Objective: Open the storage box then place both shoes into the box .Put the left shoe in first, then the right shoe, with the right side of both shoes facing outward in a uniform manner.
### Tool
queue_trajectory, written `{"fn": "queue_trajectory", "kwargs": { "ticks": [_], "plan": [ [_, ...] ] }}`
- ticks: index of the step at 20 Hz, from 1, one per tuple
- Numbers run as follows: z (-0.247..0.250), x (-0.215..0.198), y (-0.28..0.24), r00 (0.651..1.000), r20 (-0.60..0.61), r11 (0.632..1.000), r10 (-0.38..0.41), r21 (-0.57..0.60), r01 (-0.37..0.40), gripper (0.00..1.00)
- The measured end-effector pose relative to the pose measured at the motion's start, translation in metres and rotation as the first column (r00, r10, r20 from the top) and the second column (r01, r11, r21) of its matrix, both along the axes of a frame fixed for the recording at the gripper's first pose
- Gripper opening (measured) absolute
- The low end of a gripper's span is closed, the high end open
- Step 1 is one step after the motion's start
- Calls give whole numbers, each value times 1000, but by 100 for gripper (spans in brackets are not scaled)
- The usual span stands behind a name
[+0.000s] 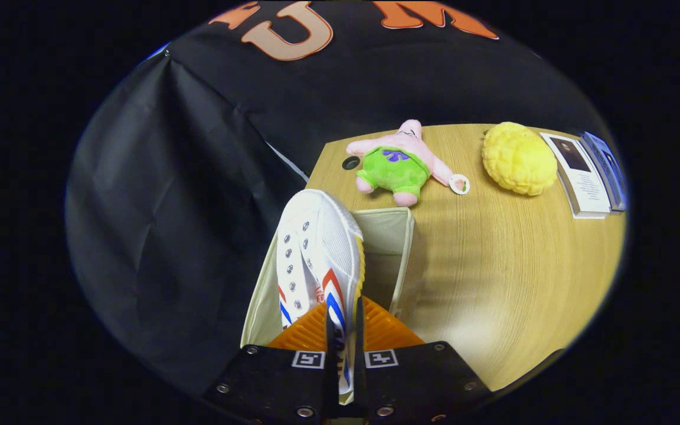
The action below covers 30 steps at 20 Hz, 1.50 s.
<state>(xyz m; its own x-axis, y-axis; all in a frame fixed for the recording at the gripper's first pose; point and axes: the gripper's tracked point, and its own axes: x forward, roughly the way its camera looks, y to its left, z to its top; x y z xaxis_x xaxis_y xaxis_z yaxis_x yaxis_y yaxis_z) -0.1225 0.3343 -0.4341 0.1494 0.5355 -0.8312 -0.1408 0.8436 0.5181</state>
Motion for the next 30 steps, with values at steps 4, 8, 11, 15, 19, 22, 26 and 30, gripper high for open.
{"fn": "queue_trajectory", "kwargs": {
  "ticks": [4,8,11,15,19,22,26,30],
  "plan": [
    [16,-2,23,1000,6,993,-12,120,11,42],
    [45,31,4,993,84,981,-80,184,64,51],
    [60,52,-22,977,183,984,-106,160,76,60],
    [90,77,-69,941,298,982,-160,141,123,83],
    [134,96,-125,878,439,981,-191,111,158,91],
    [167,110,-161,813,544,978,-208,86,192,96],
    [190,114,-235,715,682,973,-152,-26,231,98],
    [214,111,-302,646,744,941,-170,-73,332,99]
  ]
}}
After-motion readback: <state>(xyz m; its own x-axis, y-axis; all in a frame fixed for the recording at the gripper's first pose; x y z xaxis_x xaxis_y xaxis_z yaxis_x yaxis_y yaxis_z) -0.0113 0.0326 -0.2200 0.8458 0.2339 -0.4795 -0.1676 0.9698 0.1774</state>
